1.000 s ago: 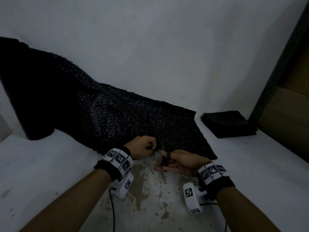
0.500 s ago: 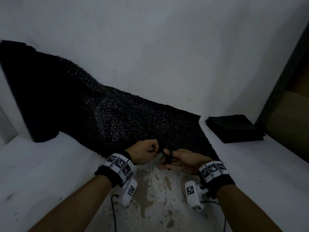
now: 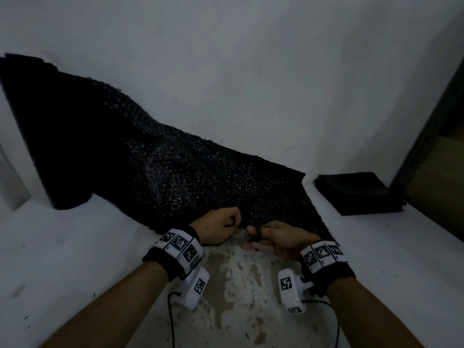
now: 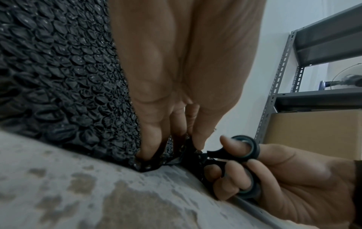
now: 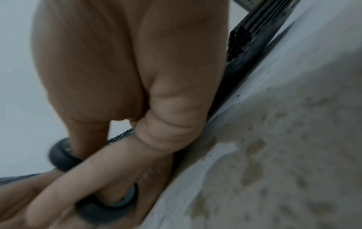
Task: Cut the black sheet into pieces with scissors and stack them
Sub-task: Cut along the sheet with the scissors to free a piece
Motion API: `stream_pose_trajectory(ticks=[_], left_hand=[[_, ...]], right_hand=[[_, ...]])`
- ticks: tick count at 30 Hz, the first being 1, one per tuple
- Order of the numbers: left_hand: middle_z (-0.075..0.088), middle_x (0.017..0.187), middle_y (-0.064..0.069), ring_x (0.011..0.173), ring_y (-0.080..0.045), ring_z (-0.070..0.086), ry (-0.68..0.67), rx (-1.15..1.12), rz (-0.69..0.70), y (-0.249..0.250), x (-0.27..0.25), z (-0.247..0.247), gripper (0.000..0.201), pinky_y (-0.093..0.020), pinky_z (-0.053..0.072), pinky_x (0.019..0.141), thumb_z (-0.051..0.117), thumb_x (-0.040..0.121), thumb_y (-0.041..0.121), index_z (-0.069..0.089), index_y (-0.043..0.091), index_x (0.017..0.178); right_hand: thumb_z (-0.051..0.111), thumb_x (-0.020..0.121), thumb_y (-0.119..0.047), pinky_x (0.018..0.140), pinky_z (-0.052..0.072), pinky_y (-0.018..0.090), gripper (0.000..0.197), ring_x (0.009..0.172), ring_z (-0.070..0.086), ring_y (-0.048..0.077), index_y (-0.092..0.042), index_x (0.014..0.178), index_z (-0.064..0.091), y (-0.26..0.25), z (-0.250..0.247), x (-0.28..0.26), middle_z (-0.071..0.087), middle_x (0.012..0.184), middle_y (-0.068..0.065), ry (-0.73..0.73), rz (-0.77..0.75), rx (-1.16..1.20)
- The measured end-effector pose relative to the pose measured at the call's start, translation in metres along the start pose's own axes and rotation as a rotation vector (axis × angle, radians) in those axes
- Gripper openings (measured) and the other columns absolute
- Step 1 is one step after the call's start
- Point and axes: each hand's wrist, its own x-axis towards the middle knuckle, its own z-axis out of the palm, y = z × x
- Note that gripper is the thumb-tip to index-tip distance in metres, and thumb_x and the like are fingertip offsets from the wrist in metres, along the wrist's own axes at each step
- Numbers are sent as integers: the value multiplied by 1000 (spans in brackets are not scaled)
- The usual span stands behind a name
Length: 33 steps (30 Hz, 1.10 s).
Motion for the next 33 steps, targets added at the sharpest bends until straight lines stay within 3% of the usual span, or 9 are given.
stream_pose_trajectory(ticks=[4, 9, 13, 18, 24, 28, 30, 33], left_hand=[[45, 63, 11, 57, -5, 39, 5, -4, -17, 1, -1, -1, 15, -20, 38, 57, 60, 97, 23, 48, 25, 88], [46, 65, 8, 60, -9, 41, 31, -39, -57, 2, -3, 1, 17, -24, 39, 57, 57, 99, 22, 47, 25, 85], [46, 68, 7, 61, -8, 40, 93, -33, -92, 2, -4, 2, 13, -23, 38, 58, 54, 100, 20, 46, 21, 90], [46, 70, 7, 63, -8, 41, 92, -27, -110, 4, -6, 1, 11, -24, 39, 60, 54, 100, 21, 47, 19, 91], [46, 71, 7, 63, -8, 40, 78, -30, -113, 4, -7, 2, 10, -23, 37, 58, 52, 101, 21, 47, 16, 95], [47, 75, 2, 68, -13, 41, 69, -64, -125, 1, -7, 2, 12, -30, 40, 62, 49, 101, 21, 43, 20, 91], [46, 76, -1, 69, -15, 41, 69, -67, -133, -1, -8, 2, 16, -32, 39, 62, 47, 102, 21, 39, 23, 88], [43, 76, -2, 68, -15, 40, 82, -75, -118, 0, -10, 3, 18, -32, 38, 62, 44, 102, 17, 36, 22, 87]], right_hand=[[64, 95, -18, 71, 57, 16, 27, 95, 74, 21, 8, 103, 68, 0, 1, -4, 75, 101, 19, 33, 5, -34], [66, 91, -25, 79, 58, 20, 44, 105, 72, 24, 11, 115, 64, 2, 1, -12, 76, 93, 14, 11, 18, -44], [66, 90, -33, 85, 58, 22, 40, 108, 71, 23, 5, 104, 68, 2, 0, -25, 73, 110, 19, -37, 35, -61], [67, 88, -43, 85, 59, 27, 52, 112, 68, 28, 6, 105, 66, -1, 1, -38, 70, 115, 23, -93, 80, -11], [66, 90, -46, 96, 55, 30, 54, 114, 68, 28, 6, 107, 66, -11, 4, -36, 71, 113, 22, -81, 102, -77], [71, 84, -45, 87, 59, 28, 56, 111, 69, 29, 7, 105, 66, -14, 7, -28, 74, 103, 18, -72, 119, -109], [70, 85, -45, 84, 59, 27, 59, 112, 69, 29, 8, 110, 65, -13, 6, -30, 73, 107, 20, -80, 120, -113], [66, 90, -44, 89, 58, 29, 60, 116, 66, 30, 9, 118, 61, -6, -4, -40, 69, 118, 23, -118, 132, -121]])
